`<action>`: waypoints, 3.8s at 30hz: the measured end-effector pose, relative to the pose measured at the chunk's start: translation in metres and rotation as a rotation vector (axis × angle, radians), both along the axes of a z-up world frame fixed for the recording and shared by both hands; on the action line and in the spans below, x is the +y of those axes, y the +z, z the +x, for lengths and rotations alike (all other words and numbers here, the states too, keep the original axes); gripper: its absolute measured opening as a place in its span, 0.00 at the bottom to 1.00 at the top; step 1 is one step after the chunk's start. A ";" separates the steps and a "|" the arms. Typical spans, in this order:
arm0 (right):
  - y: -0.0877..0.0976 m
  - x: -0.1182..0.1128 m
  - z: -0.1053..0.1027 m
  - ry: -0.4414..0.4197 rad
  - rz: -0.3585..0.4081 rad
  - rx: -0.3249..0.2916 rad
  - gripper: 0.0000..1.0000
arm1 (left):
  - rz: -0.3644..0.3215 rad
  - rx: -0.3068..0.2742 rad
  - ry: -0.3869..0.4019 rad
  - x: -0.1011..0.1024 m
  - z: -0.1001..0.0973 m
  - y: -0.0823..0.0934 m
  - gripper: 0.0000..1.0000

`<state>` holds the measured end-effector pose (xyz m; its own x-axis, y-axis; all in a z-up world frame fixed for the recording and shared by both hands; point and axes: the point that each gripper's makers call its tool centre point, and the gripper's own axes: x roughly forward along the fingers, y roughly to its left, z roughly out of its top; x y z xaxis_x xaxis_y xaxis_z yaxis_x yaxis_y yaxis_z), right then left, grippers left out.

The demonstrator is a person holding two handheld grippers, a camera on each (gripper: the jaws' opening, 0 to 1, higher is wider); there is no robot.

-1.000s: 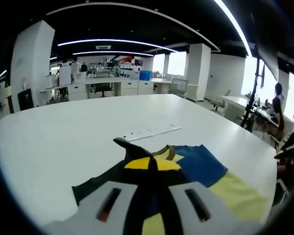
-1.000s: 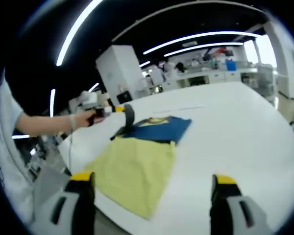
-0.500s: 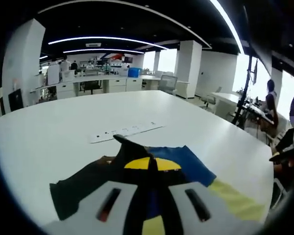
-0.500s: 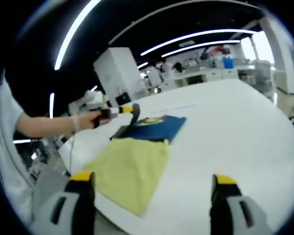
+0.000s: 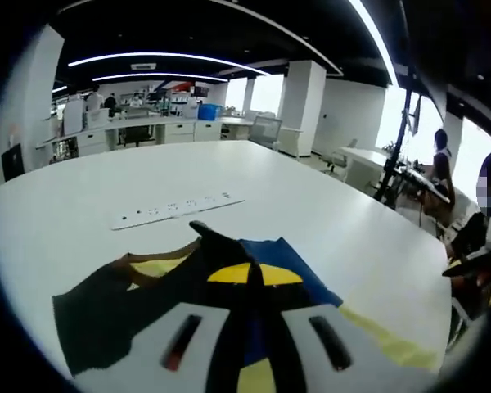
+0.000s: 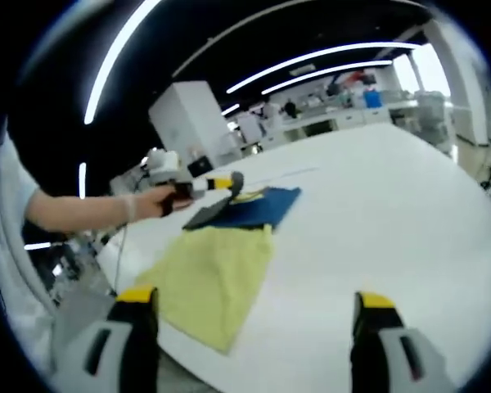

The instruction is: Fold the garment on the visible template until the final outline fits inside the template.

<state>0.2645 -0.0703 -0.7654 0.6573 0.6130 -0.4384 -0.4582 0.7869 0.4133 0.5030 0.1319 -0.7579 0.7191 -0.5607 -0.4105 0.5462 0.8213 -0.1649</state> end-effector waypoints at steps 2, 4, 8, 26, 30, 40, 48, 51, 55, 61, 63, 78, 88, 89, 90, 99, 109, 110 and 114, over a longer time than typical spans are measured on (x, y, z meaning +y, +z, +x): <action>-0.001 -0.001 0.000 -0.005 0.005 -0.001 0.99 | -0.006 0.004 -0.004 -0.005 -0.001 -0.002 0.00; -0.003 -0.003 0.000 -0.014 0.011 0.005 0.99 | 0.006 0.009 -0.031 -0.013 -0.005 -0.006 0.00; -0.007 -0.004 -0.002 -0.017 0.011 0.015 0.99 | 0.010 0.024 -0.056 -0.024 -0.007 -0.016 0.00; -0.009 -0.002 0.000 -0.028 0.021 0.018 0.99 | 0.030 0.075 -0.164 -0.039 -0.023 -0.036 0.00; -0.008 -0.001 0.002 -0.028 0.023 0.018 0.99 | 0.012 0.056 -0.167 -0.043 -0.022 -0.025 0.06; -0.005 0.010 0.004 -0.006 0.021 0.010 0.99 | 0.015 0.020 -0.185 -0.035 -0.026 -0.017 0.54; 0.001 0.023 0.008 0.022 0.017 -0.013 0.99 | -0.010 0.030 -0.190 -0.024 -0.037 -0.009 0.89; 0.002 0.027 0.010 0.035 0.010 -0.021 0.99 | -0.012 0.047 -0.174 -0.016 -0.042 -0.010 0.98; 0.007 0.033 0.012 0.050 0.003 -0.035 0.99 | -0.019 0.055 -0.159 -0.001 -0.048 -0.007 0.99; 0.010 0.043 0.013 0.079 -0.011 -0.053 0.99 | -0.026 0.050 -0.128 0.027 -0.065 -0.004 0.98; 0.010 0.047 0.012 0.099 -0.015 -0.055 0.99 | -0.015 0.047 -0.122 0.037 -0.073 -0.001 0.97; -0.005 0.060 0.006 0.194 -0.076 -0.053 0.98 | -0.005 0.031 0.026 0.130 -0.134 0.000 0.89; -0.014 0.066 -0.005 0.228 -0.098 -0.039 0.95 | 0.035 0.092 0.060 0.179 -0.178 -0.013 0.81; -0.015 0.065 -0.006 0.225 -0.095 -0.036 0.96 | 0.039 0.103 0.063 0.183 -0.184 -0.015 0.80; -0.016 0.064 -0.006 0.222 -0.092 -0.035 0.96 | 0.040 0.112 0.068 0.186 -0.189 -0.017 0.80; -0.025 0.061 -0.020 0.227 -0.094 -0.005 0.91 | 0.029 0.186 0.081 0.204 -0.227 -0.034 0.70; -0.037 0.062 -0.029 0.258 -0.076 0.041 0.73 | 0.028 0.258 0.071 0.215 -0.258 -0.048 0.47; -0.038 0.062 -0.031 0.258 -0.076 0.049 0.68 | 0.026 0.275 0.074 0.223 -0.258 -0.053 0.43; -0.048 0.062 -0.036 0.256 -0.064 0.091 0.54 | 0.000 0.344 0.078 0.217 -0.277 -0.060 0.38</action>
